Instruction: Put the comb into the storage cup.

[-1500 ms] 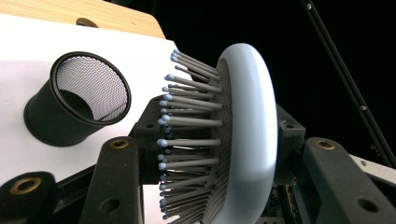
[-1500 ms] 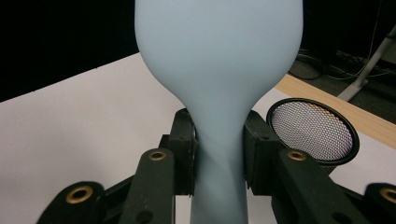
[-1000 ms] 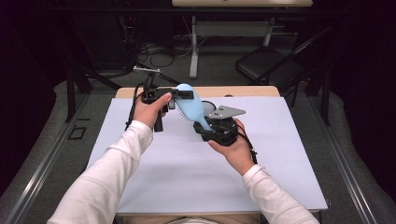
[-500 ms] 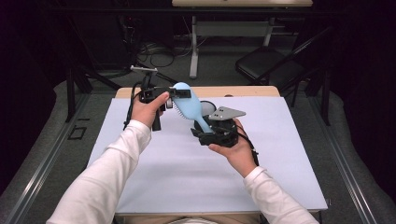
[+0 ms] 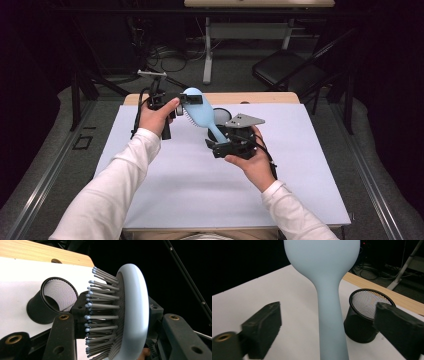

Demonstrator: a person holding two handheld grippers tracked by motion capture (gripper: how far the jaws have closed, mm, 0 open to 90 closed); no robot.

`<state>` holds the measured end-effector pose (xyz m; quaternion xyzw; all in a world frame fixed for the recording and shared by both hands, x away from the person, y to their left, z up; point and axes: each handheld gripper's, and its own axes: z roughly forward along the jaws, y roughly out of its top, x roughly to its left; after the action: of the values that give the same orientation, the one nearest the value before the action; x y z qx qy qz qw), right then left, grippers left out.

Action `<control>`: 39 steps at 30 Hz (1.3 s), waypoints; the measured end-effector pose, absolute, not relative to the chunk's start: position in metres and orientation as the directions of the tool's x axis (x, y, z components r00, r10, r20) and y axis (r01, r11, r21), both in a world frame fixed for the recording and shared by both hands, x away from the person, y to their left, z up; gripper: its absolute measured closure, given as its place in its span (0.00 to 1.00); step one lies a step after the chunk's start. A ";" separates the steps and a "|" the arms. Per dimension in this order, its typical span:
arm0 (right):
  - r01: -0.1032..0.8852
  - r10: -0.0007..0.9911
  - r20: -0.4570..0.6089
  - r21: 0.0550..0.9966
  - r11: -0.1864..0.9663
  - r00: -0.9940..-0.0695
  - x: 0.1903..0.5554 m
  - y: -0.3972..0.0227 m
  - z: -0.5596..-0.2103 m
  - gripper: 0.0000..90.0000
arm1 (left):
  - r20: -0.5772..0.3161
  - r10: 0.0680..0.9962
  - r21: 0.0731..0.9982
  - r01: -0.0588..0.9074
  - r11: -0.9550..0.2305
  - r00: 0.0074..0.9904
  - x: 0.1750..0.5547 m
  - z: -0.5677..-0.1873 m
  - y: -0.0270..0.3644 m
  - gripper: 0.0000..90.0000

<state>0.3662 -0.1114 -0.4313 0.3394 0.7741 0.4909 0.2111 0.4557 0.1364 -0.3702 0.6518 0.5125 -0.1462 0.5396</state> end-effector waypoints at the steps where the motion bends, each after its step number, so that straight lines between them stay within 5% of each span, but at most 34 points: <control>1: 0.320 0.736 0.008 0.904 0.283 -0.676 0.366 -0.111 -0.431 0.00 | -0.744 0.510 0.555 0.825 0.111 0.432 0.456 -0.370 0.137 0.57; 39: 0.337 0.749 0.057 0.913 0.228 -0.660 0.352 -0.124 -0.417 0.00 | -0.739 0.527 0.576 0.800 0.170 0.420 0.465 -0.372 0.145 0.57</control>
<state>0.3522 -0.1242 -0.4169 0.3588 0.7569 0.5072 0.2029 0.4650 0.1454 -0.3716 0.6324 0.5243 -0.1225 0.5570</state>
